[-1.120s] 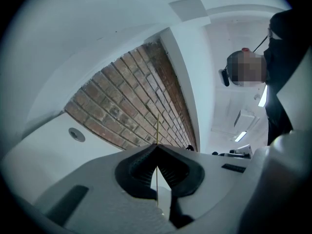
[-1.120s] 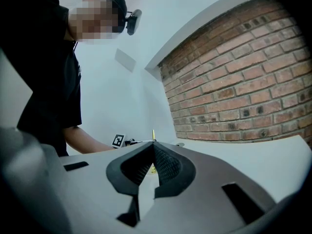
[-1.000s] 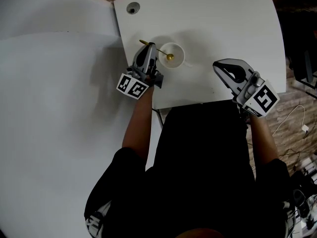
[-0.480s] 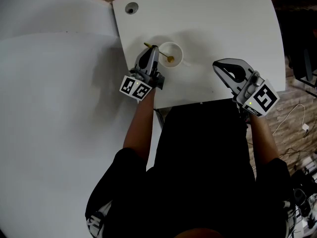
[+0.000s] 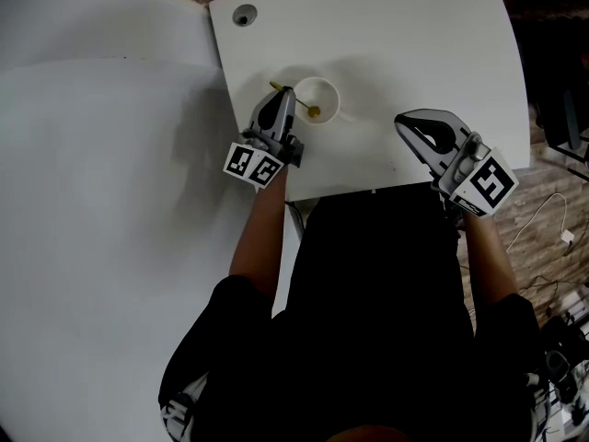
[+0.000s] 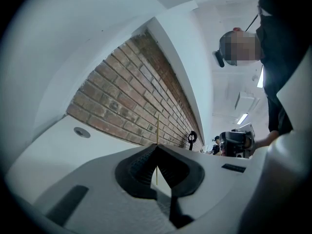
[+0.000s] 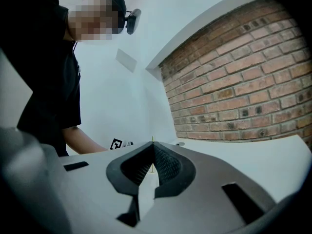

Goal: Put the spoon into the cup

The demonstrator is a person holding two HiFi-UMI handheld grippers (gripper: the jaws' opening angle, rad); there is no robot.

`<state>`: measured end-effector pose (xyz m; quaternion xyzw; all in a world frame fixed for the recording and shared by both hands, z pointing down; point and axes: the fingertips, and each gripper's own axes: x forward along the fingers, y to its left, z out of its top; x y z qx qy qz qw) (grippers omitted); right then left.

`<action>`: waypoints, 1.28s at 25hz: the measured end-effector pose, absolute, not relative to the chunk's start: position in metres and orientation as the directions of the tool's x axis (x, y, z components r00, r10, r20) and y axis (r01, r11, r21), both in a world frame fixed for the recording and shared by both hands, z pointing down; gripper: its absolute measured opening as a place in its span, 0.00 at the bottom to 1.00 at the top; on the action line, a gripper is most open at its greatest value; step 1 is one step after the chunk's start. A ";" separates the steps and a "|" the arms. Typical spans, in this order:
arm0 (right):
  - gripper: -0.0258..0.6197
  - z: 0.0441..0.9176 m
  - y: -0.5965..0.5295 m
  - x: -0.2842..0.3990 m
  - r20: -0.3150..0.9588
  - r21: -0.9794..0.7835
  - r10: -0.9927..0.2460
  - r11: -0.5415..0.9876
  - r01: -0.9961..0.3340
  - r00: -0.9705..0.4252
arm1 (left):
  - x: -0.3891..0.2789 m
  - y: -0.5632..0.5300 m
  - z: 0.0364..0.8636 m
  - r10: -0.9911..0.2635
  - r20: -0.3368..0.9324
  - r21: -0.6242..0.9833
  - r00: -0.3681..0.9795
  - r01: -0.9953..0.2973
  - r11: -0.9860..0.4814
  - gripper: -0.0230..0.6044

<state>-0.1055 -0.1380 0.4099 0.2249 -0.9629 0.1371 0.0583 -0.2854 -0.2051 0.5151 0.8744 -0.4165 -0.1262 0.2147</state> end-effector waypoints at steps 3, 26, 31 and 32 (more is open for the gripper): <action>0.05 0.410 -0.137 -0.107 0.172 -0.238 -0.414 0.863 -0.445 -0.894 | -0.287 -0.204 0.517 -0.784 -0.034 0.479 0.620 -0.679 -0.557 0.06; 0.05 0.408 -0.130 -0.115 0.171 -0.230 -0.403 0.871 -0.434 -0.899 | -0.292 -0.193 0.532 -0.768 0.014 0.514 0.640 -0.664 -0.544 0.07; 0.05 0.405 -0.124 -0.120 0.169 -0.219 -0.396 0.878 -0.427 -0.902 | -0.302 -0.189 0.526 -0.786 -0.009 0.521 0.618 -0.668 -0.531 0.07; 0.05 0.404 -0.124 -0.121 0.168 -0.217 -0.396 0.879 -0.425 -0.903 | -0.304 -0.189 0.525 -0.791 -0.013 0.525 0.612 -0.669 -0.526 0.07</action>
